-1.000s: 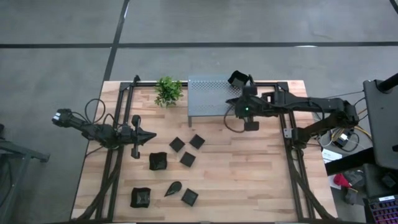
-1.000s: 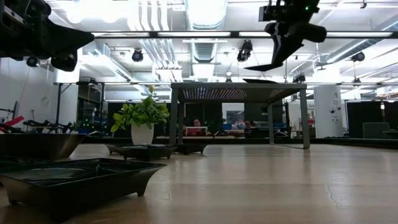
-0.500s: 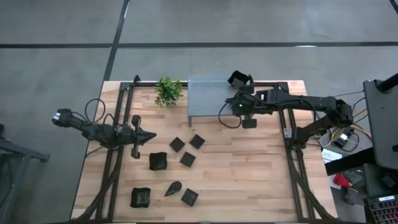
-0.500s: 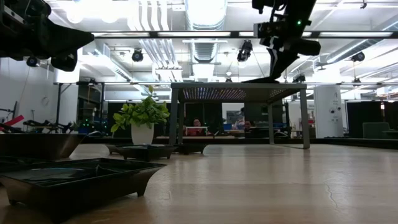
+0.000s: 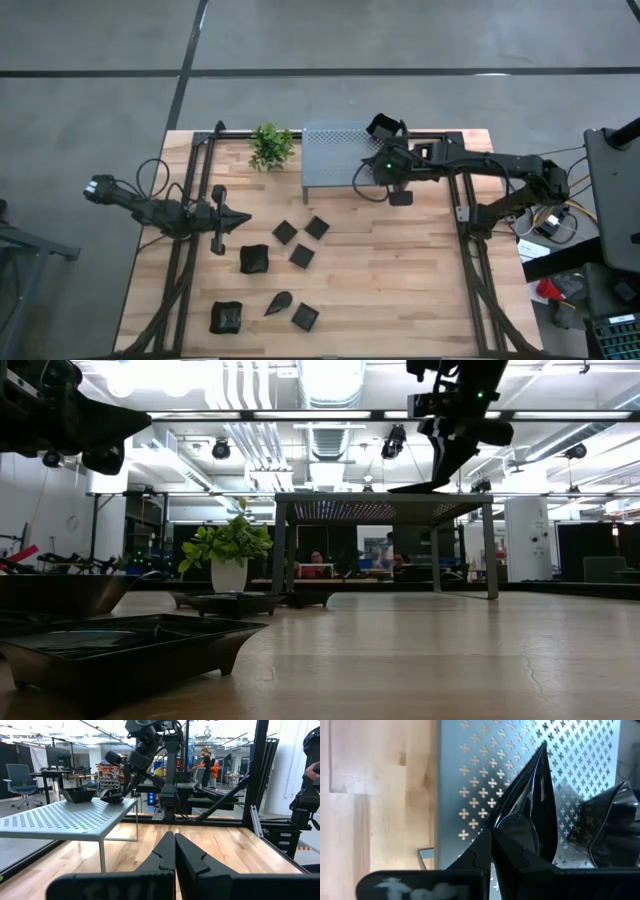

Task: Pick & Place Mini shaped plates
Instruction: Stack the drop shaped plate on top of the other drop shaped plate on the shelf

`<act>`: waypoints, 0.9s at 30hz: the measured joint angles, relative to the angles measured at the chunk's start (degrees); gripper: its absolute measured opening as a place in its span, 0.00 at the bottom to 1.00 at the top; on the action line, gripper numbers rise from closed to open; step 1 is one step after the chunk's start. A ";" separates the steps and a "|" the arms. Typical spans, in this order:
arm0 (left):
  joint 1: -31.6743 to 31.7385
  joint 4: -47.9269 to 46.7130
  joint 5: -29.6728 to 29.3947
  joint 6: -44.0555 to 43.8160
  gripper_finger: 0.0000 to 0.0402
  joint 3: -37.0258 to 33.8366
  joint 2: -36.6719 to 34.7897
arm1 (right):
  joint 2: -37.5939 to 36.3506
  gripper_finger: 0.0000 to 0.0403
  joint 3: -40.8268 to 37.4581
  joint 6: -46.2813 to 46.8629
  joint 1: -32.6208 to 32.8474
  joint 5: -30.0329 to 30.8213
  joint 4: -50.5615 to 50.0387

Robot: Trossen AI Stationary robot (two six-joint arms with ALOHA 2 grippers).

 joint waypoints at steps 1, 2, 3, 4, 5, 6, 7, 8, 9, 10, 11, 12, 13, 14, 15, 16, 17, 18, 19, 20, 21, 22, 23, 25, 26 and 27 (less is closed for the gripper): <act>0.00 0.00 0.00 -0.01 0.00 0.02 0.02 | 0.00 0.02 0.00 0.22 -0.26 -0.02 0.00; -0.01 0.00 0.00 -0.01 0.00 0.02 0.02 | 0.00 0.02 0.00 0.31 -0.53 -0.06 0.01; -0.01 0.00 0.00 -0.02 0.00 0.02 0.00 | -0.01 0.02 0.00 0.34 -0.78 -0.10 0.02; 0.00 0.00 0.00 -0.02 0.00 0.01 0.01 | -0.02 0.02 0.00 0.37 -0.97 -0.12 0.04; 0.00 0.00 0.00 -0.02 0.00 0.02 0.01 | -0.02 0.02 0.00 0.40 -1.09 -0.15 0.07; 0.00 0.00 0.00 -0.02 0.00 0.02 0.00 | -0.02 0.03 0.00 0.44 -1.11 -0.15 0.12; -0.02 0.00 0.00 0.00 0.00 0.02 0.00 | -0.02 0.04 0.00 0.51 -1.18 -0.17 0.20; -0.02 0.00 0.00 -0.02 0.00 0.02 0.00 | -0.02 0.05 0.00 0.76 -1.18 -0.20 0.20; 0.00 0.00 0.00 -0.02 0.00 0.02 0.00 | -0.02 0.07 0.00 1.24 -1.18 -0.22 0.20; -0.02 0.00 0.00 -0.02 0.00 0.02 0.02 | -0.02 0.09 0.00 1.68 -1.18 -0.48 0.20; 0.00 0.00 0.00 -0.02 0.00 0.02 0.02 | -0.02 0.11 0.00 1.98 -1.15 -1.05 0.20; -0.01 0.00 0.00 -0.01 0.00 0.02 0.01 | -0.02 0.13 0.00 2.05 -1.15 -1.44 0.26; -0.02 0.00 0.00 -0.01 0.00 0.02 0.02 | -0.02 0.15 0.00 2.12 -1.13 -1.67 0.45; 0.00 0.00 0.00 -0.02 0.00 0.02 0.02 | -0.02 0.17 0.00 2.14 -1.13 -1.83 0.62; -0.01 0.00 0.00 -0.01 0.00 0.02 0.01 | -0.04 0.19 0.00 2.14 -1.13 -1.85 0.79; -0.02 0.00 0.00 0.00 0.00 0.02 0.02 | -0.07 0.21 0.00 2.16 -1.13 -1.86 0.97; 0.00 0.00 0.00 0.00 0.00 0.02 0.00 | -0.10 0.22 0.00 2.16 -1.13 -1.86 1.11; -0.02 0.00 0.00 0.00 0.00 0.00 0.02 | -0.20 0.24 0.00 2.17 -1.13 -1.86 1.18; 0.00 0.00 0.00 0.00 0.00 0.02 0.02 | -0.30 0.25 0.00 2.39 -1.13 -1.86 1.22; 0.00 0.00 0.00 0.00 0.00 0.02 0.02 | -0.42 0.26 0.00 3.04 -1.13 -1.86 1.24; -0.02 0.00 0.00 -0.01 0.00 0.02 0.02 | -0.47 0.27 0.00 3.68 -1.22 -1.91 1.28; 0.00 0.00 0.00 -0.01 0.00 0.02 0.00 | -0.54 0.27 0.00 4.00 -1.25 -2.20 1.31; -0.01 0.00 0.00 -0.01 0.00 0.02 0.01 | -0.55 0.27 0.00 4.26 -1.26 -2.45 1.31; 0.00 0.00 0.00 -0.01 0.00 0.02 0.00 | -0.55 0.26 0.00 4.33 -1.29 -3.16 1.33; -0.01 0.00 0.00 -0.01 0.00 0.01 0.00 | -0.52 0.26 0.00 4.36 -1.31 -3.27 1.33; 0.00 0.00 0.00 -0.02 0.00 0.02 0.02 | -0.47 0.26 0.00 4.52 -1.31 -3.55 1.36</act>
